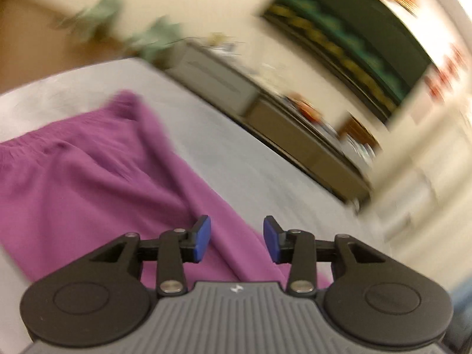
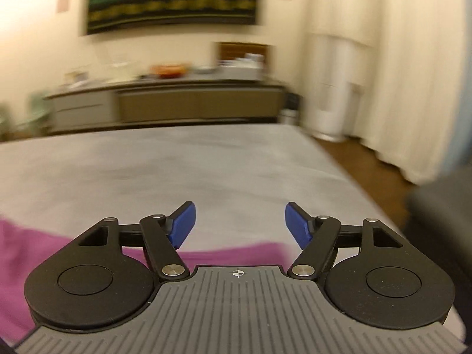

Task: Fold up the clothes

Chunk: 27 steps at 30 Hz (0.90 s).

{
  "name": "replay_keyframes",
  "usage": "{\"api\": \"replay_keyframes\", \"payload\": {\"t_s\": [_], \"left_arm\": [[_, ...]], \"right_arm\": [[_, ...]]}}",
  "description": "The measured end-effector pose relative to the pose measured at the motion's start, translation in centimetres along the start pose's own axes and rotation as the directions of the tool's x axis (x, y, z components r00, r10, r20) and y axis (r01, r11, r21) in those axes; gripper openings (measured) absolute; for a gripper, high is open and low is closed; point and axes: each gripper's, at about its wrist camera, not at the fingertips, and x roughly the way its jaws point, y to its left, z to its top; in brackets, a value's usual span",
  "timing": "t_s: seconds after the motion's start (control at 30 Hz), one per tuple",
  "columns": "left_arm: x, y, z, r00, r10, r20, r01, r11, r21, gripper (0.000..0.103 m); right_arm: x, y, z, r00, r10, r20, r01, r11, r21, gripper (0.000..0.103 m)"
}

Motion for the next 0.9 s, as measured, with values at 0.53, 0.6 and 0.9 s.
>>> {"api": "replay_keyframes", "payload": {"t_s": [0.53,0.6,0.9], "left_arm": [[15.3,4.4,13.2,0.981,0.178,-0.082,-0.172,0.982,0.074,0.004],[9.0,4.9,12.2,0.998,0.058,0.038,-0.058,0.998,-0.017,0.004],[-4.6,10.6,3.8,0.985,0.092,0.145,-0.065,0.981,-0.181,0.014]], "right_arm": [[4.0,17.7,-3.4,0.934,0.281,-0.223,-0.323,0.928,-0.186,0.085],[5.1,15.5,-3.2,0.928,0.267,-0.26,-0.302,0.947,-0.106,0.084],[6.5,14.2,-2.5,0.917,0.273,-0.289,-0.306,0.949,-0.074,0.085]]}}
